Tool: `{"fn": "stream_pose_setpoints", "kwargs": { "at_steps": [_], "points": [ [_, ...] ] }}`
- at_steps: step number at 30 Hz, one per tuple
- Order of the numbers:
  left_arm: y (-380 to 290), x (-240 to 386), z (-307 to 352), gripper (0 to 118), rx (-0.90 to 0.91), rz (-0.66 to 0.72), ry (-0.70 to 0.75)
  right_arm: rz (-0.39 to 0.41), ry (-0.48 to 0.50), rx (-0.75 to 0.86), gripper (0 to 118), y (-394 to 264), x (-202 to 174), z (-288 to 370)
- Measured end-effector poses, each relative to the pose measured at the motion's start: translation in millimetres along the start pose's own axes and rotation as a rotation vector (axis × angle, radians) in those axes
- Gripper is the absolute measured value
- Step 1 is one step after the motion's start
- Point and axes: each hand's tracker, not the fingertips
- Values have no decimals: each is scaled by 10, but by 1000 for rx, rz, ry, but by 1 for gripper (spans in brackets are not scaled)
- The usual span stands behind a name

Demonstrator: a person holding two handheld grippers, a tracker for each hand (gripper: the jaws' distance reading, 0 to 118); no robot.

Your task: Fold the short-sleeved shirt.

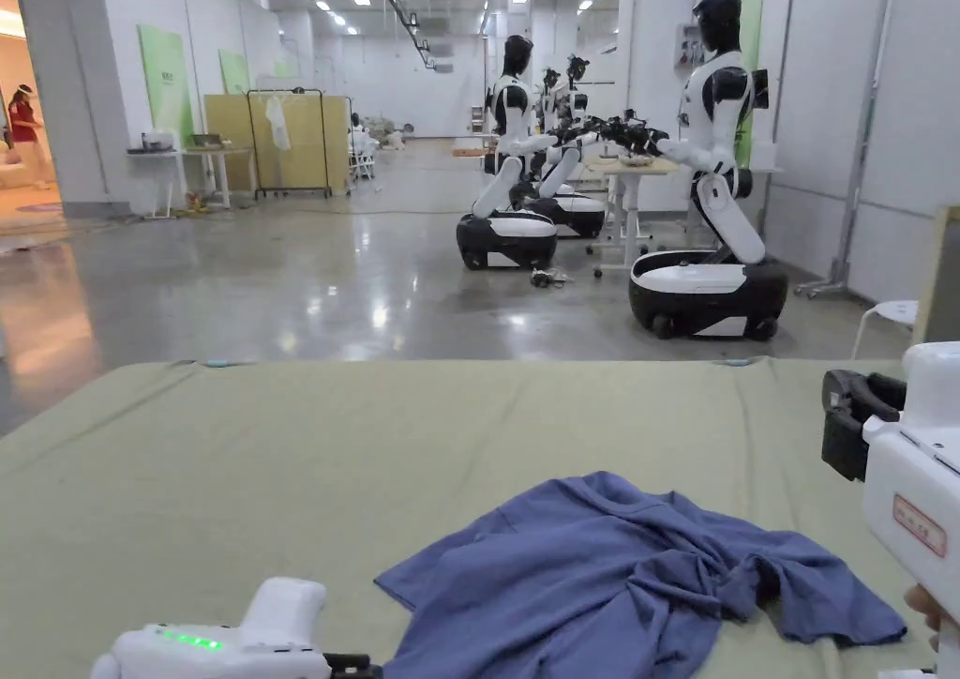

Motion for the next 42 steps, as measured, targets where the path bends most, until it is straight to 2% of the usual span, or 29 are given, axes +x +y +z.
{"fn": "stream_pose_setpoints", "kwargs": {
  "at_steps": [1,2,4,7,9,14,19,22,23,24,25,26,27,29,33,37,42],
  "points": [
    [25,-24,-234,95,-102,18,-55,2,8,-10,4,-31,9,-9],
    [51,-63,-432,118,-208,19,-61,6,15,-19,4,-58,16,-15],
    [97,-61,-707,113,-282,109,-30,14,15,-40,4,-131,52,-33],
    [122,-27,-860,114,-321,95,99,12,4,-66,4,-228,122,-80],
    [167,-13,-922,114,-278,87,127,-1,0,-86,4,-284,164,-127],
    [266,68,-1155,117,-329,193,141,-14,15,-116,4,-383,143,-229],
    [293,344,-1137,99,-298,116,23,-16,37,-136,4,-459,108,-312],
    [238,510,-1138,75,-302,12,70,-44,59,-145,4,-494,122,-345],
    [232,506,-1121,59,-284,22,59,-44,57,-148,4,-505,117,-358],
    [233,484,-1092,59,-281,25,34,-42,57,-152,4,-517,118,-362],
    [252,467,-1052,52,-279,29,40,-42,57,-154,4,-525,119,-360],
    [273,445,-994,30,-260,32,46,-44,62,-157,4,-534,129,-366],
    [319,360,-988,2,-231,93,-39,-47,63,-164,4,-538,135,-380],
    [352,275,-1055,2,-305,205,-163,-53,60,-168,4,-553,139,-379],
    [291,315,-1201,2,-304,157,-138,-41,56,-174,4,-573,178,-336],
    [246,183,-1205,2,-300,294,-199,-36,36,-186,4,-591,286,-335],
    [286,43,-1121,2,-285,328,-242,-68,22,-190,4,-622,375,-362]
  ]
}}
